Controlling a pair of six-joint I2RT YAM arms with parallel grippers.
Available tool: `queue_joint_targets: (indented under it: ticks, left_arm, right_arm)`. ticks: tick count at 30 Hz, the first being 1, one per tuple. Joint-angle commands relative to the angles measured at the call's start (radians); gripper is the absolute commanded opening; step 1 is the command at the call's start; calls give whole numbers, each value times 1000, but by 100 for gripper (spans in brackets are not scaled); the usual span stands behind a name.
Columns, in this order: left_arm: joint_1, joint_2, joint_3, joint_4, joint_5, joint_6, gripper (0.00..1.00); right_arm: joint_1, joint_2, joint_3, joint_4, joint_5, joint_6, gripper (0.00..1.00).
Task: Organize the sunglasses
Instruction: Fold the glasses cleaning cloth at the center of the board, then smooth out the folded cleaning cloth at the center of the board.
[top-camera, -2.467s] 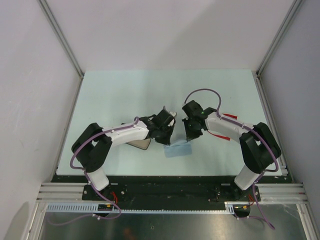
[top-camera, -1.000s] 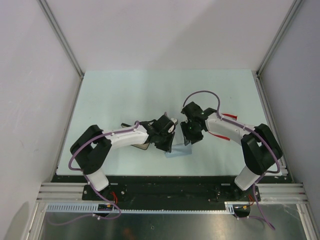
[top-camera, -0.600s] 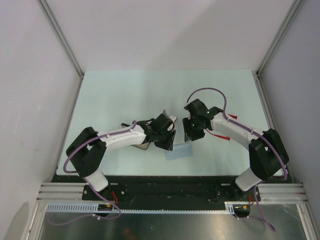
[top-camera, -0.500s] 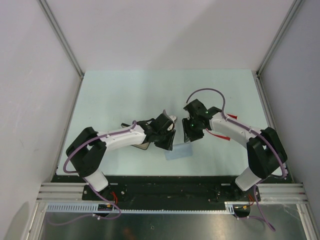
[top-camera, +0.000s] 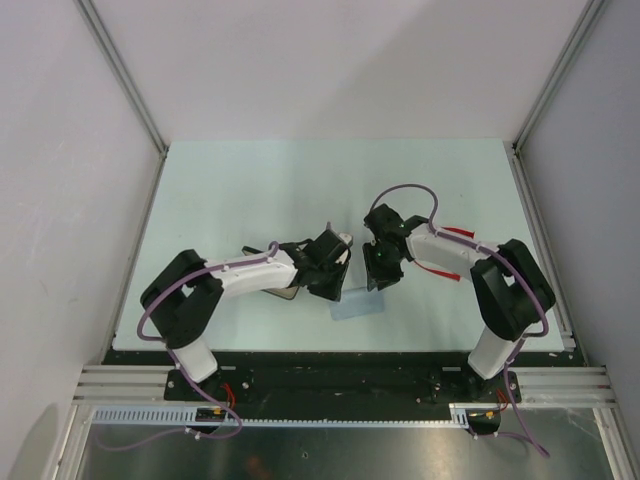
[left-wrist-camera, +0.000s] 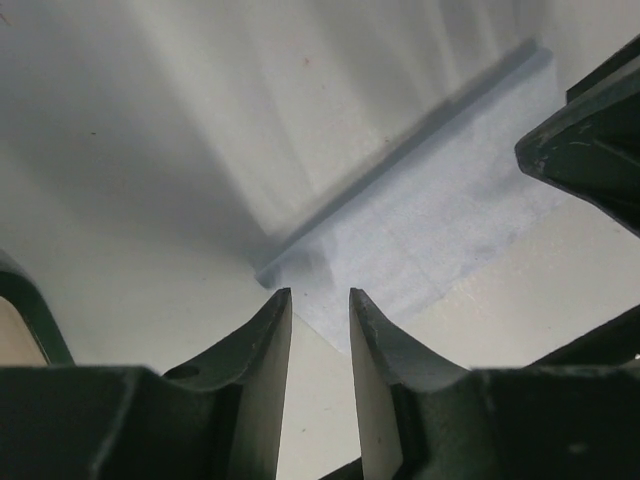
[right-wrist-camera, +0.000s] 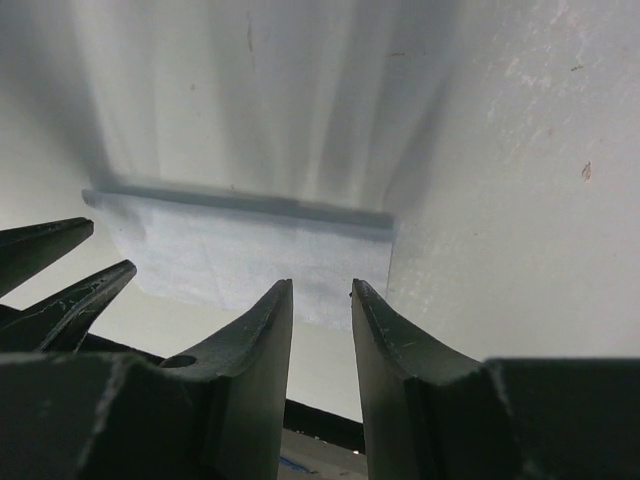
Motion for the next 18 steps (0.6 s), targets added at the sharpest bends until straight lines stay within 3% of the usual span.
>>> queue_joint_targets:
  ticks: [1, 18]
  left_arm:
    - [1, 39, 35, 12, -33, -12, 34]
    - [37, 76, 61, 12, -61, -10, 33]
  right_arm:
    - [-6, 33, 2, 28, 22, 8, 34]
    - [-52, 93, 4, 111, 20, 10, 33]
